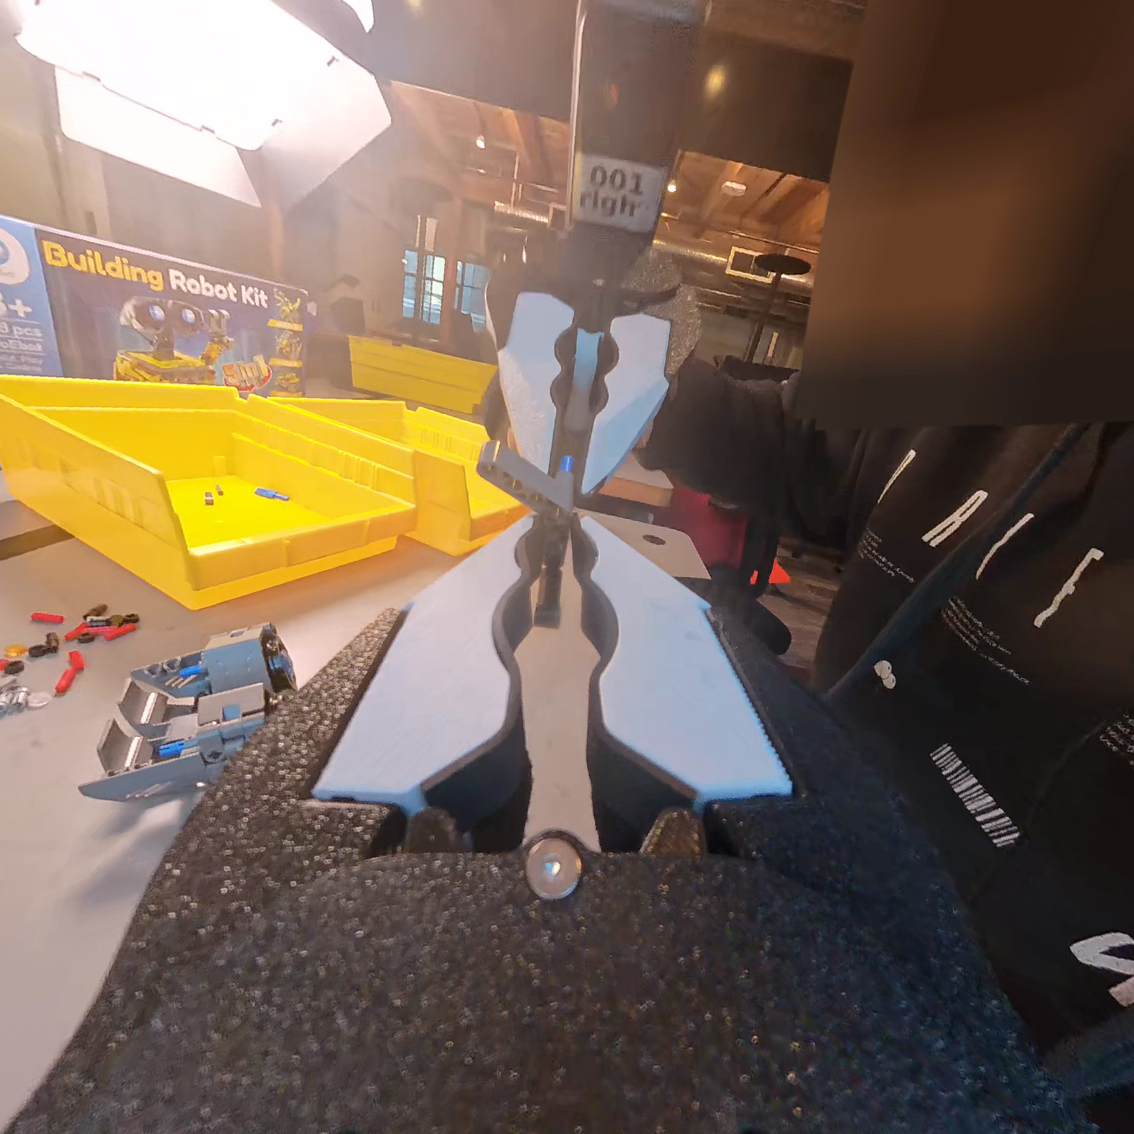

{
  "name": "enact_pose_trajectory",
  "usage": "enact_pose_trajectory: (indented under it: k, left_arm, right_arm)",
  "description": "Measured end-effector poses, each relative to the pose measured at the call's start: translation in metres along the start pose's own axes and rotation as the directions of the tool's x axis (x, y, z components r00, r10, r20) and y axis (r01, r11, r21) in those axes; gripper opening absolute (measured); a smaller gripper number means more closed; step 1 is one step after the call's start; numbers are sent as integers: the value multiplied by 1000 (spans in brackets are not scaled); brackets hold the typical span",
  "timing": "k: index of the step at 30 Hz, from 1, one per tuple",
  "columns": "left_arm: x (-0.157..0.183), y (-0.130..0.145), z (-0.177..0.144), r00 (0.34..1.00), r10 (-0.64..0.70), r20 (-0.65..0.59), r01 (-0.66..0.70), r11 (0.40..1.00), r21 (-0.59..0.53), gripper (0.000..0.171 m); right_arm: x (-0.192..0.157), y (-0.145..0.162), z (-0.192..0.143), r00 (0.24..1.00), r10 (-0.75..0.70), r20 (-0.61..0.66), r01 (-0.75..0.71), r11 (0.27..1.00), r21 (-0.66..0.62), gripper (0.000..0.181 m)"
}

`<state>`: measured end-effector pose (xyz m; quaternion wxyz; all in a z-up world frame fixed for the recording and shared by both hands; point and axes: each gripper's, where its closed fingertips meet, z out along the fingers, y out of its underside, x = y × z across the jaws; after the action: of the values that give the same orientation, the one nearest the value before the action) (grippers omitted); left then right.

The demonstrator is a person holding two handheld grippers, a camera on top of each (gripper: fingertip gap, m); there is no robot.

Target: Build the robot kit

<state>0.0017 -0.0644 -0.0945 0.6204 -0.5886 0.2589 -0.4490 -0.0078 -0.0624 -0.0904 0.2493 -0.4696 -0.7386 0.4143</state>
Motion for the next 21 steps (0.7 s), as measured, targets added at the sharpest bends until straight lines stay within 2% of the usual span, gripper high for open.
enact_pose_trajectory:
  k: [4, 10, 15, 18, 21]
  left_arm:
    - [-1, 6, 0, 1000, -8, -9, 7, 999, -49, 8]
    - [-3, 14, 0, 995, 98, 33, -93, 987, -134, 7]
    - [-4, 20, 1, 992, 122, 46, -112, 979, -173, 5]
    - [-3, 13, 0, 991, 119, 52, -111, 984, -142, 6]
    - [-5, 20, 0, 988, 138, 62, -126, 977, -170, 6]
  right_arm:
    - [0, 7, 3, 998, -63, -4, 62, 992, -111, 5]
    - [-1, 19, 6, 992, -126, 3, 123, 964, -235, 4]
    - [-2, 28, 9, 982, -191, 15, 185, 928, -322, 4]
    - [-1, 20, 8, 992, -123, 15, 123, 963, -240, 4]
    - [0, 26, 11, 996, -83, 19, 85, 974, -208, 4]
